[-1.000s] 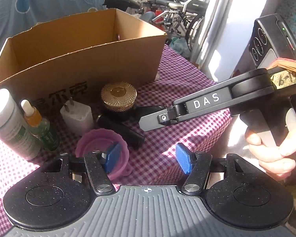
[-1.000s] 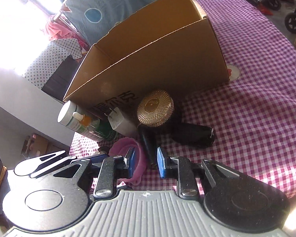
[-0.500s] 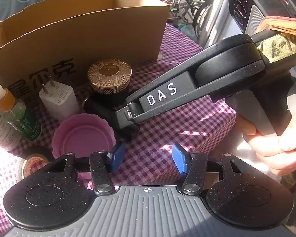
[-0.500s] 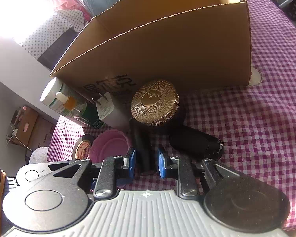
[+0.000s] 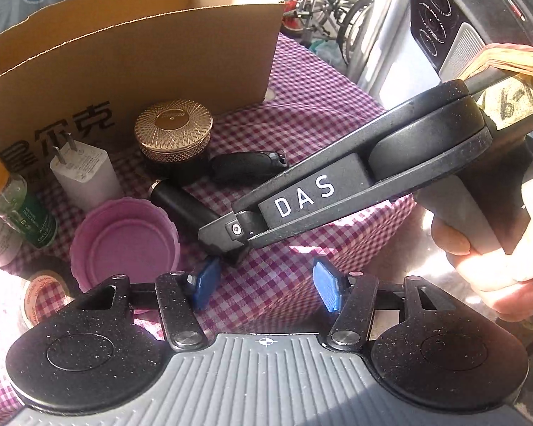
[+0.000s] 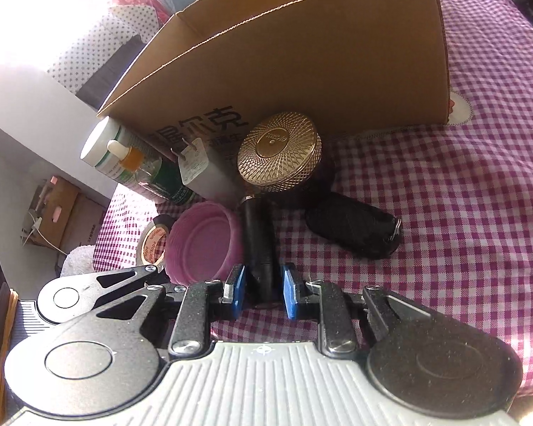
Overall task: Organize rigid objects
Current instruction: 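Lower the right gripper onto the black cylinder and close it, then lift the black cylinder with the right gripper over the box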
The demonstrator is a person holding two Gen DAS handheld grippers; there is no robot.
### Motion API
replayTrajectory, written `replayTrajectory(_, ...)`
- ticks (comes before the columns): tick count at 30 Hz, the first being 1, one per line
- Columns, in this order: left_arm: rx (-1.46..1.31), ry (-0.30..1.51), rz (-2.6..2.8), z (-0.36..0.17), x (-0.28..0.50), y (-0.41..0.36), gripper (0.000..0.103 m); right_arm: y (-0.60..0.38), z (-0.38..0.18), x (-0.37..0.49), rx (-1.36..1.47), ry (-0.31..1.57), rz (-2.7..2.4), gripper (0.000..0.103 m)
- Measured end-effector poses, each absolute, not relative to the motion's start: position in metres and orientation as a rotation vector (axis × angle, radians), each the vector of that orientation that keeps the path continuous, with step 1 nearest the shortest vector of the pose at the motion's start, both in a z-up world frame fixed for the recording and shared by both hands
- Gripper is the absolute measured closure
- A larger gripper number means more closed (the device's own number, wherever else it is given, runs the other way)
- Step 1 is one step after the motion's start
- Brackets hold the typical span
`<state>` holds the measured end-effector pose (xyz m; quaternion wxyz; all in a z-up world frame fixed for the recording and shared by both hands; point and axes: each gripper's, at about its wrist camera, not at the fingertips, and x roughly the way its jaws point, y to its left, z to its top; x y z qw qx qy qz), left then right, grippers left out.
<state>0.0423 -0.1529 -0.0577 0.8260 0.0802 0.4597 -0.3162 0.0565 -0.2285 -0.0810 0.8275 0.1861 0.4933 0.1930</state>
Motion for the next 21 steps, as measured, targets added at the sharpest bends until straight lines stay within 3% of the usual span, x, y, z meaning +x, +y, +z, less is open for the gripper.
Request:
replayTrajectory(13, 0.164, 0.968, -0.686, -0.051, 0.031, -0.136, 0.046, -0.246, -0.083, 0.025, 0.57, 1.031, 0.371, 0.077)
replayTrajectory(21, 0.127, 0.988, -0.634, -0.056, 0.044, -0.137, 0.051, -0.247, -0.073, 0.044, 0.548, 1.005, 0.355, 0.077)
